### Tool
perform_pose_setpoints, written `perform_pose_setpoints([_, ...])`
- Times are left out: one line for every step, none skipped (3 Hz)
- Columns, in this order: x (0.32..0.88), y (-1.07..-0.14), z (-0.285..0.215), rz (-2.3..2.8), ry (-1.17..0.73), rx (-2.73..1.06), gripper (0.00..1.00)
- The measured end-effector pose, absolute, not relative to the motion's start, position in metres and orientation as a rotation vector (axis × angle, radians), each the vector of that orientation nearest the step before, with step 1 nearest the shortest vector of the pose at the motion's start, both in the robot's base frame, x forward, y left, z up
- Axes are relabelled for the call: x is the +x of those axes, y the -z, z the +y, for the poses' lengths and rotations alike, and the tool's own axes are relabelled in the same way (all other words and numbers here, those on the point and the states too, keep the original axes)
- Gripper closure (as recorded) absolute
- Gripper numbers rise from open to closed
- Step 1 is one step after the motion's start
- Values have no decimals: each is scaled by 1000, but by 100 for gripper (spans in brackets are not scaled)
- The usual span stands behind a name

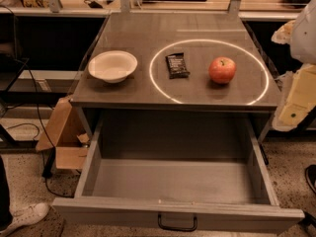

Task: Close top drawer

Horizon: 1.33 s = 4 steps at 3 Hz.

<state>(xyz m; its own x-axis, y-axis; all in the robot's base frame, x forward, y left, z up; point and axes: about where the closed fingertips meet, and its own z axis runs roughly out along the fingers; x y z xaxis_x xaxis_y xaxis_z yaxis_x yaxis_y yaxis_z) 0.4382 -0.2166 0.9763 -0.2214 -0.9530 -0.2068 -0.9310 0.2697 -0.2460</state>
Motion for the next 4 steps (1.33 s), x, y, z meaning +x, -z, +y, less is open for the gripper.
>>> perform_pose_setpoints([438,-976,-217,2232,99,-1724,0])
perform_pose_setpoints([438,-976,-217,2231,99,-1724,11])
perform_pose_setpoints([438,-976,-217,2231,99,-1724,34])
perform_pose_setpoints([438,-976,-217,2231,99,-1724,58])
